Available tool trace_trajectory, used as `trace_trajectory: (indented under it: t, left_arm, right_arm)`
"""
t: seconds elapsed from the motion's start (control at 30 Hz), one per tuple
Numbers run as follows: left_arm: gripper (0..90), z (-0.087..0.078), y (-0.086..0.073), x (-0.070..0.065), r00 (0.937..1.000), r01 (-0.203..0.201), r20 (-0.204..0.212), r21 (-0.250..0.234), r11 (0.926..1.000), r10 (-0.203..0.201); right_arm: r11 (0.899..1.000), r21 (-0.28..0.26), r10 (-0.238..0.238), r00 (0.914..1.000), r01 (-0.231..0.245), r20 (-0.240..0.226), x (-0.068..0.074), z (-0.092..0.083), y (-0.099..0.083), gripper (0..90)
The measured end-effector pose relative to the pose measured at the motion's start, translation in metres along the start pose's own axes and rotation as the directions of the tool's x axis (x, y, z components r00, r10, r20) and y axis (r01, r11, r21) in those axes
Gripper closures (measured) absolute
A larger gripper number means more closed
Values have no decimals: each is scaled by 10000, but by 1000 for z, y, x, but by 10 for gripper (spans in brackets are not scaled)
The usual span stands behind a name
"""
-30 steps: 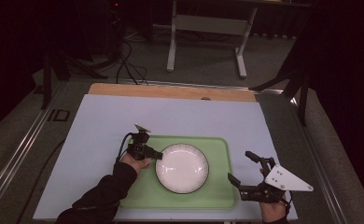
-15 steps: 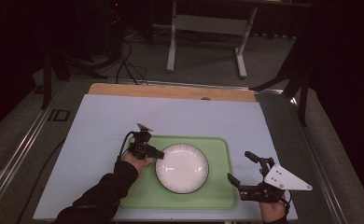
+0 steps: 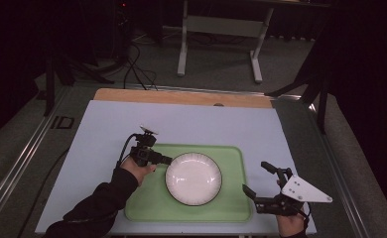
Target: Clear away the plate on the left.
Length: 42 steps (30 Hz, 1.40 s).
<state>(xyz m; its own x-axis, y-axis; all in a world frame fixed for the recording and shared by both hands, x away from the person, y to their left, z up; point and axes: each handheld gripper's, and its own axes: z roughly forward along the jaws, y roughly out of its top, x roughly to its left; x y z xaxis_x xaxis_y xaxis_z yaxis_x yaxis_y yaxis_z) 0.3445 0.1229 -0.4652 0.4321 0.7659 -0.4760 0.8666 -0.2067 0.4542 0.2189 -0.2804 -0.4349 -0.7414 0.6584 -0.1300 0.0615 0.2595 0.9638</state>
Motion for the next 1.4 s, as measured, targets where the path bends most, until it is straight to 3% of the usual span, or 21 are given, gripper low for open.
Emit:
trace_trajectory:
  t: [0.13,0.27,0.33,0.5,0.6,0.7,0.73,0.97,1.07,1.23,1.4]
  left_arm:
    - [610,-9,-2,-4,9994,-269,217,-175,9995,272]
    - [573,-25,-6,-14,9953,-875,359,-684,9938,901]
    - [558,-31,-7,-18,9923,-1185,281,-785,9898,1210]
    - [478,-43,-11,-23,9883,-1477,212,-1190,9819,1512]
    - [356,-51,-14,-23,9791,-1680,921,-1348,9765,1812]
    - [321,-58,-17,-24,9761,-1685,1092,-1645,9719,1877]
    - [315,-60,-18,-24,9718,-1729,1309,-1704,9701,1962]
    - [170,-73,-27,-30,9491,-2328,1720,-1819,9554,2640]
    - [149,-79,-31,-33,9449,-2495,1658,-1936,9488,2823]
    - [67,-86,-39,-36,9445,-2707,1251,-2275,9354,3038]
    - [14,-89,-51,-37,9355,-3099,933,-2465,9182,3408]
  right_arm:
    - [10000,15,-65,10000,65,26,1,0,0,111]
    - [10000,6,31,10000,-31,21,1,1,1,111]
    - [10000,68,41,10000,-41,44,1,1,1,111]
    - [10000,74,53,10000,-53,75,1,1,1,111]
    - [9999,60,95,9999,-95,67,0,1,0,111]
    - [9999,86,65,10000,-66,64,0,1,0,111]
    - [9999,92,50,10000,-50,62,0,1,0,111]
    - [9999,109,48,10000,-49,64,1,2,0,111]
    - [9999,109,29,10000,-29,48,1,2,0,111]
    - [9999,110,36,10000,-37,54,1,3,1,111]
    - [9999,116,-6,10000,6,24,1,4,1,111]
